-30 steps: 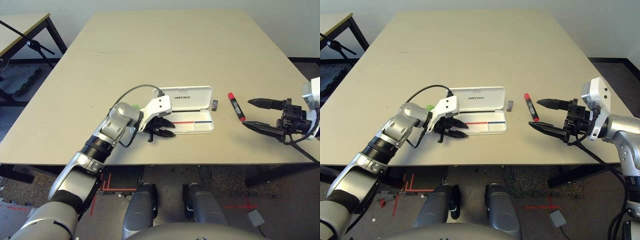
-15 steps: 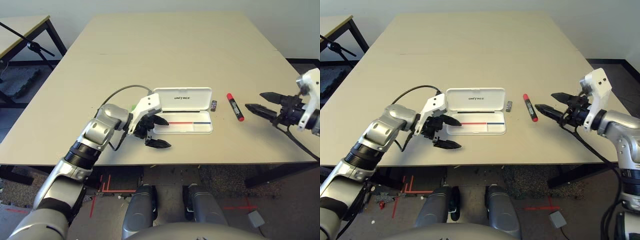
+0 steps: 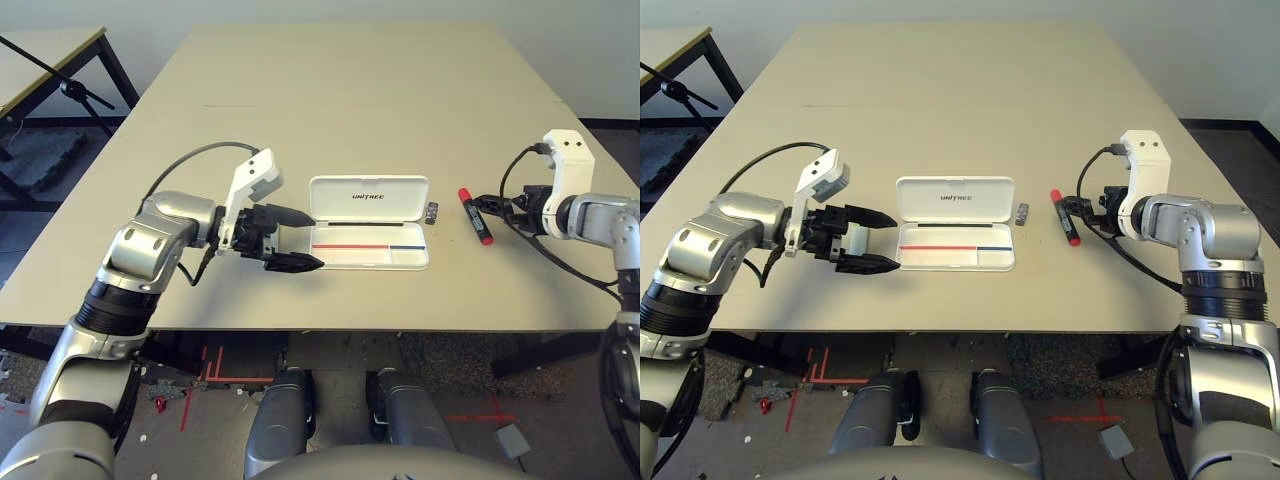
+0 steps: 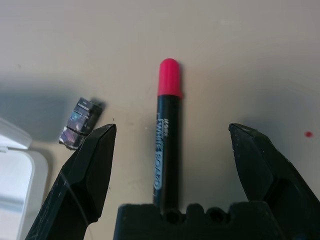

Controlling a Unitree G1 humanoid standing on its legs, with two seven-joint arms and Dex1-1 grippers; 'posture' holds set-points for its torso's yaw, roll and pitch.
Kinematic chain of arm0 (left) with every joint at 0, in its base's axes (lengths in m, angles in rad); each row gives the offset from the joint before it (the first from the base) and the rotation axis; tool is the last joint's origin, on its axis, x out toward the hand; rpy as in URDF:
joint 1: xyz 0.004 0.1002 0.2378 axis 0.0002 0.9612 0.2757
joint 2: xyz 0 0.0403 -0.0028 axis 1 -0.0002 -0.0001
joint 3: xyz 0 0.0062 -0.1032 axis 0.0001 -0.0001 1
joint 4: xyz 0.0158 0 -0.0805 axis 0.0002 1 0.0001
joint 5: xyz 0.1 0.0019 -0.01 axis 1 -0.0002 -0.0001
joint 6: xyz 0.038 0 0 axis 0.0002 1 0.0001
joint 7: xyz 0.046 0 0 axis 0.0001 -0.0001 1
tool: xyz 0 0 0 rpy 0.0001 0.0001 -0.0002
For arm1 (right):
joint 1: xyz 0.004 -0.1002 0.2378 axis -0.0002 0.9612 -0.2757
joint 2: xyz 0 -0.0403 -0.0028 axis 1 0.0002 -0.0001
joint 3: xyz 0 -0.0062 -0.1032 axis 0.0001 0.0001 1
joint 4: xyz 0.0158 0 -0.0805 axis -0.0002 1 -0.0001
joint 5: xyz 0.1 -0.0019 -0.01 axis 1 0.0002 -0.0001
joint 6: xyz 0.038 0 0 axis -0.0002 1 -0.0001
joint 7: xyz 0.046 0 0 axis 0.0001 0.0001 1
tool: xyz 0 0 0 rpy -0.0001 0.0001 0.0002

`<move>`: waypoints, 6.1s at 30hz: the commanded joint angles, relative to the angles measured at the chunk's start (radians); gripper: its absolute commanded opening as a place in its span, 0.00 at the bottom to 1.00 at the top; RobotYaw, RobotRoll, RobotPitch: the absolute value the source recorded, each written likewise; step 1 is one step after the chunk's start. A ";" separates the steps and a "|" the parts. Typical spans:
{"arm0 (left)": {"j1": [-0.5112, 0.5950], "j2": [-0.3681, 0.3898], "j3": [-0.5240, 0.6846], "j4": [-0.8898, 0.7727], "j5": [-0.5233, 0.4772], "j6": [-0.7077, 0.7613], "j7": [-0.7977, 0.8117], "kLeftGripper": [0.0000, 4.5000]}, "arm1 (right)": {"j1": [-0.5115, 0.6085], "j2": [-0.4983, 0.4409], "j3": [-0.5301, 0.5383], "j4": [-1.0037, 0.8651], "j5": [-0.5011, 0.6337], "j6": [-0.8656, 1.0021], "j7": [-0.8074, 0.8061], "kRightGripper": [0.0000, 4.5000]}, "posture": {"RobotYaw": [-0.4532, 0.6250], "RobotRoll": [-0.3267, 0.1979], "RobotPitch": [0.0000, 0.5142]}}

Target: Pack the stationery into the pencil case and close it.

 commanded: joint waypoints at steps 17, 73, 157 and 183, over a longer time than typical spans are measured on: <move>0.068 0.046 0.033 -0.082 -0.068 0.039 0.072 1.00 | -0.141 0.034 0.071 0.271 -0.112 0.008 0.039 0.70 | 0.65 0.62 0.23; 0.098 0.030 0.041 0.013 -0.043 -0.018 0.187 1.00 | -0.173 0.078 0.663 -0.090 -0.537 -0.757 0.807 0.10 | 0.72 0.62 0.13; -0.088 -0.087 -0.153 -0.064 0.059 0.379 0.623 0.25 | 0.292 -0.233 0.184 -0.217 -0.097 -0.905 0.928 1.00 | 0.64 0.62 0.20; -0.285 -0.163 -0.407 0.170 0.288 -0.302 0.015 0.25 | 0.383 -0.277 0.100 -0.227 -0.060 -0.908 0.924 1.00 | 0.59 0.62 0.19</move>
